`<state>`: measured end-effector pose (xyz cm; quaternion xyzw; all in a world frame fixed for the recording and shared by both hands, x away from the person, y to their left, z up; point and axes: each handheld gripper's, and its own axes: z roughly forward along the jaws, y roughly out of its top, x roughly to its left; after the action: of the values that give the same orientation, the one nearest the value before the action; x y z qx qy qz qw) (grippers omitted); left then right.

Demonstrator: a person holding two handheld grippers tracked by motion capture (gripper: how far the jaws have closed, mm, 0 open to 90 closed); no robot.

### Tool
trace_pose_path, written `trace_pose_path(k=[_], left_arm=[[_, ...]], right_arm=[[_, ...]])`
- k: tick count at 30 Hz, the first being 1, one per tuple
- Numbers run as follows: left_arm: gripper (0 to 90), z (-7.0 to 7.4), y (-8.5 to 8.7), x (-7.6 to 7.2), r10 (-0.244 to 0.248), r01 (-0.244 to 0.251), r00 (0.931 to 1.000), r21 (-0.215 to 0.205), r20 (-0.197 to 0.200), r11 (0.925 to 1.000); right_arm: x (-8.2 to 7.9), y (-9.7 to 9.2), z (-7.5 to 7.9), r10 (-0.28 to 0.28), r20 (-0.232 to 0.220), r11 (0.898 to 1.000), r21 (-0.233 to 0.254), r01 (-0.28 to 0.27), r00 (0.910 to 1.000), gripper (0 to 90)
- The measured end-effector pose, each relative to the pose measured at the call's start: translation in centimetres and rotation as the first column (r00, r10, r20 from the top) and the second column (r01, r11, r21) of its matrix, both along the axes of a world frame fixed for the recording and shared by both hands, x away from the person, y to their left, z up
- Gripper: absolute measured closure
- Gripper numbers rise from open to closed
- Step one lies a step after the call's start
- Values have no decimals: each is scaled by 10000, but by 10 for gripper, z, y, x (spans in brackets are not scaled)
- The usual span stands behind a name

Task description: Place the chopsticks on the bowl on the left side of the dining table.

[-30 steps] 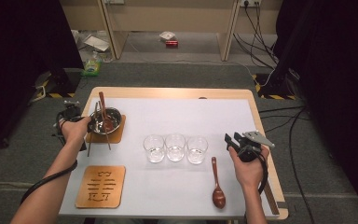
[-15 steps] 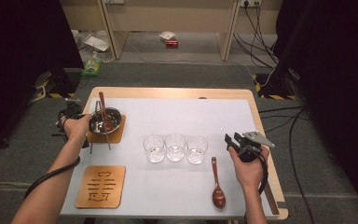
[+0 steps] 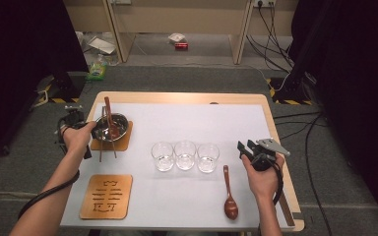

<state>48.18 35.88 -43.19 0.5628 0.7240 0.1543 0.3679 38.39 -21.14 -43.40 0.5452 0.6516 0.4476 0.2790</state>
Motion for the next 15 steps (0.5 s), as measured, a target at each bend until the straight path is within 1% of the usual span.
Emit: trace_pose_path(k=[1,2,3,4,5,6,8,10,11,12,13,14,15], left_arm=[[733,1,1,-2,-62,62,10000,-39,9,10000],[734,2,2,-5,-196,196,9998,8,27,9998],[740,3,2,-7,-230,231,9997,-24,67,9997],[748,5,4,-10,-373,373,9993,92,48,9993],[760,6,4,-13,-422,421,9991,78,99,9991],[771,7,6,-16,-582,580,9982,187,111,9981],[800,8,9,-23,-824,823,9966,285,43,9962],[820,8,12,-30,-979,981,9952,362,-51,9945],[826,8,14,-34,-1096,1102,9938,382,-172,9932],[834,7,14,-37,-1131,1138,9935,486,-152,9923],[839,7,15,-40,-1244,1252,9920,449,-207,9911],[842,7,15,-40,-1244,1252,9920,449,-207,9911],[844,6,16,-46,-1395,1408,9898,494,-293,9888]], right_arm=[[0,0,0,3,-9,10000,-11,-3,10000,586],[0,0,0,-4,1,10000,-2,4,10000,586],[0,0,0,34,70,10000,85,-34,10000,586],[0,0,0,41,68,10000,62,-41,10000,586],[1,0,0,64,92,10000,32,-65,9999,586],[1,0,0,63,87,10000,32,-63,9999,586],[0,0,0,21,138,9999,134,-22,9999,586],[0,-2,1,-20,111,10000,74,20,9999,586],[-1,-3,1,-71,45,10000,24,71,10000,586],[0,-3,1,-35,121,10000,67,34,9999,586],[0,-3,1,-85,134,9998,179,83,9999,586],[-1,-3,1,-85,98,9999,136,83,9999,586],[-1,-3,2,-88,129,9999,124,86,9999,586]])
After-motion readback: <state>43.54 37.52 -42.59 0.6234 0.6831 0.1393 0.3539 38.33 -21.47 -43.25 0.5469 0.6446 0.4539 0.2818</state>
